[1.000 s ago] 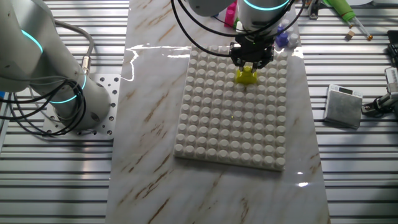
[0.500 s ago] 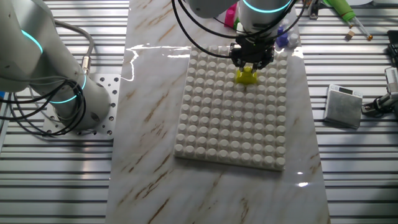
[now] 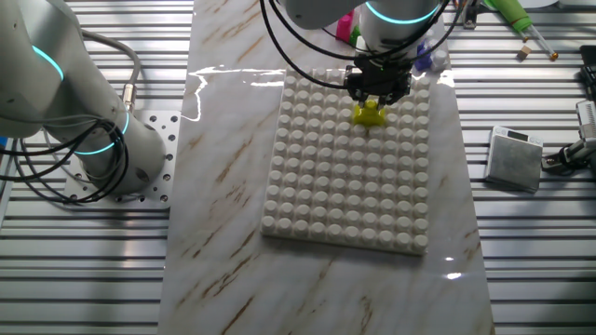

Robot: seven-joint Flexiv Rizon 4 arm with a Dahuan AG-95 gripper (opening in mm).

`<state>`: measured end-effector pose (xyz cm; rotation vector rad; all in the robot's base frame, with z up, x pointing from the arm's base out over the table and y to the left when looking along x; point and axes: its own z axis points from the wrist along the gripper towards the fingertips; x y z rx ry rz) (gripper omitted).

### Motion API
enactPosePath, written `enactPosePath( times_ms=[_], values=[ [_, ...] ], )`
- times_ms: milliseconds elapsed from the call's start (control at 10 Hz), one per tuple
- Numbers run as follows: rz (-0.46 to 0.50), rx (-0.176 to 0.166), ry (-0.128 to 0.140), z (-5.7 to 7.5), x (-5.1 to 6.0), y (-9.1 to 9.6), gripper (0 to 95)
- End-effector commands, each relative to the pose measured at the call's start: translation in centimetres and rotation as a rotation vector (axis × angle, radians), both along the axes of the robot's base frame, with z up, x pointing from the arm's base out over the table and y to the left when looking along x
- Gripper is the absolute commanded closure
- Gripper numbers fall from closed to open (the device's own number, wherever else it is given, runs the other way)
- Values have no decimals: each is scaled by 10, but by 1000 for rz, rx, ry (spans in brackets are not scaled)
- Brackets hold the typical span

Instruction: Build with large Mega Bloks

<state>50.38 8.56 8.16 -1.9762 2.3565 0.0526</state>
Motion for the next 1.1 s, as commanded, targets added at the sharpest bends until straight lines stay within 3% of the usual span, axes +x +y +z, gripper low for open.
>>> enactPosePath(
  times_ms=[100, 1100],
  values=[
    [6, -1, 14, -1, 1, -1, 950],
    [6, -3, 24, -8, 1, 0, 950]
  ],
)
